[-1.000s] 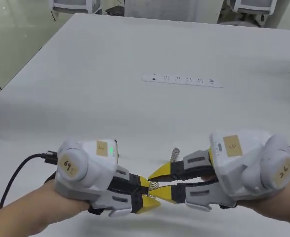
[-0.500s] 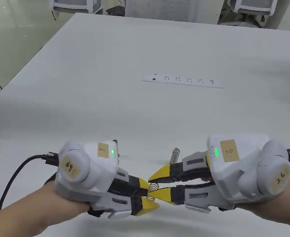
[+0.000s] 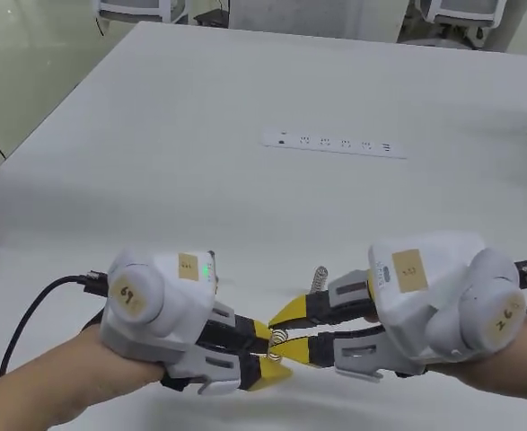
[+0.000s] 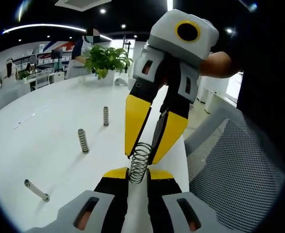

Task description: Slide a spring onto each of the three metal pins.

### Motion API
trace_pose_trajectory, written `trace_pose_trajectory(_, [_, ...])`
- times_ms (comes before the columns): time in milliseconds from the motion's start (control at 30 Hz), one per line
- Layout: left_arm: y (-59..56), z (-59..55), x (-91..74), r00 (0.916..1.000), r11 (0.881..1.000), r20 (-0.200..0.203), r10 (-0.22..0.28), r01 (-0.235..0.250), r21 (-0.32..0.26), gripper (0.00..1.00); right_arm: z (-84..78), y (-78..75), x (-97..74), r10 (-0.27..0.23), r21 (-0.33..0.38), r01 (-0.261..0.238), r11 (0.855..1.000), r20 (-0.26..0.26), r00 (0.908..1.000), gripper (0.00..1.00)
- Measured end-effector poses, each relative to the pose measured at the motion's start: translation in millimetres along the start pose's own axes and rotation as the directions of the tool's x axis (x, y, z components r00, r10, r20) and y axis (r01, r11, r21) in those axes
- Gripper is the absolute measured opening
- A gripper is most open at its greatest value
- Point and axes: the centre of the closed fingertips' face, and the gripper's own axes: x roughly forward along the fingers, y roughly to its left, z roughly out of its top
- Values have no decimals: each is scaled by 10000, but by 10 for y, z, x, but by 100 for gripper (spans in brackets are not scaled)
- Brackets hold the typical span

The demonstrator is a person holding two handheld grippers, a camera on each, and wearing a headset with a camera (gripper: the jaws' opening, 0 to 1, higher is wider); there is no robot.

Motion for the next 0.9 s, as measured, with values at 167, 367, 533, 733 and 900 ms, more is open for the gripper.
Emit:
trace_pose_trajectory(167, [29,10,-25,9999,9999,86,100,-100,-64,9,-11,-26,3,-24,-131,23,9999,-125,9999,7])
trace_pose_trajectory(367, [78,9,-58,9991,9992,200,371,-369,-137,16,-17,-53,5,-93,-136,91,9999,-142,9999,7])
trace_pose_trajectory(533, [109,10,-86,9981,9982,277,543,-535,-269,22,-21,-76,1,-171,-109,169,9998,-130,9998,7])
trace_pose_trajectory(733, [172,-26,-175,9955,9948,292,901,-885,-512,32,-34,-96,-5,-262,-80,260,9996,-159,9995,7])
trace_pose_trajectory(900, [227,-52,-243,9922,9908,302,1213,-1192,-640,39,-44,-110,-2,-334,-43,333,9994,-172,9993,7])
